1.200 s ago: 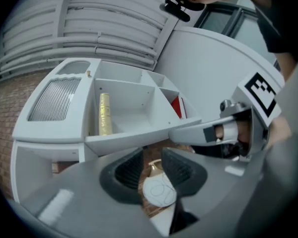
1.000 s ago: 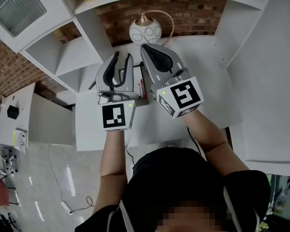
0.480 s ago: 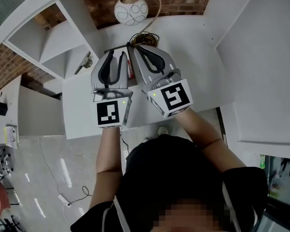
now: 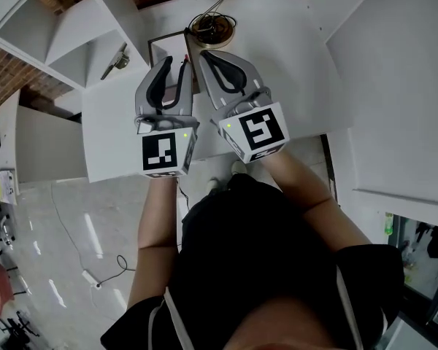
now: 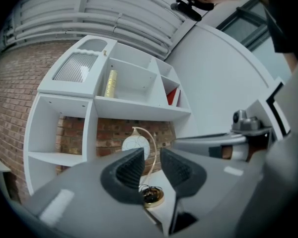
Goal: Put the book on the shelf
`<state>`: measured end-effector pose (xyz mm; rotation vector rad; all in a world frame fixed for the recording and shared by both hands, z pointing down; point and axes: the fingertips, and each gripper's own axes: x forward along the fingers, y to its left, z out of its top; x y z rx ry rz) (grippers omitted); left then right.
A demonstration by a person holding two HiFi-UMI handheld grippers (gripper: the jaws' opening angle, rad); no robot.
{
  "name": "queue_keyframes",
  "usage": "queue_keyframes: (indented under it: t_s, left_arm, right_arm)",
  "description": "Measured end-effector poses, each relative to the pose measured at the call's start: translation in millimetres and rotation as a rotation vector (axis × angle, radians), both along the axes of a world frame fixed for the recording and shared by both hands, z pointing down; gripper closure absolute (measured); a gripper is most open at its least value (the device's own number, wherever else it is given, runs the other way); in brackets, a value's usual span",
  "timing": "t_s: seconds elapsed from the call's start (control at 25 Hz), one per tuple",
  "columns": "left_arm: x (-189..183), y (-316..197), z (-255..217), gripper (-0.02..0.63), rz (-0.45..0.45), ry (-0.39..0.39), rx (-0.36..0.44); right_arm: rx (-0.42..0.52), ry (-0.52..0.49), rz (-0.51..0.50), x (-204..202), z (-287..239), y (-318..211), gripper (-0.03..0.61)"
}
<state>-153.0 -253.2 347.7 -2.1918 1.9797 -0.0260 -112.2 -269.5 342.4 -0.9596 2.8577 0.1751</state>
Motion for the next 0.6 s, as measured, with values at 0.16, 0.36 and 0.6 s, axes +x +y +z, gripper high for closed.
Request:
queue_keyframes:
  t_s: [0.16, 0.36, 0.6]
  left_arm:
    - [-6, 9, 8, 0.511, -0.018, 0.015, 0.008]
    - [-6, 16, 21, 0.515, -0.017, 0.014, -0.009]
    - [-2, 29, 38, 0.526, -0.02, -0.027, -0.048]
  right_arm:
    - [-0.017, 0.017, -0.004, -3, 13, 11, 0.583]
    - [-0.034, 0.036, -0.011, -6, 30, 21, 0.583]
    - [-0.066, 0.066, -0.035, -8, 48, 35, 0.583]
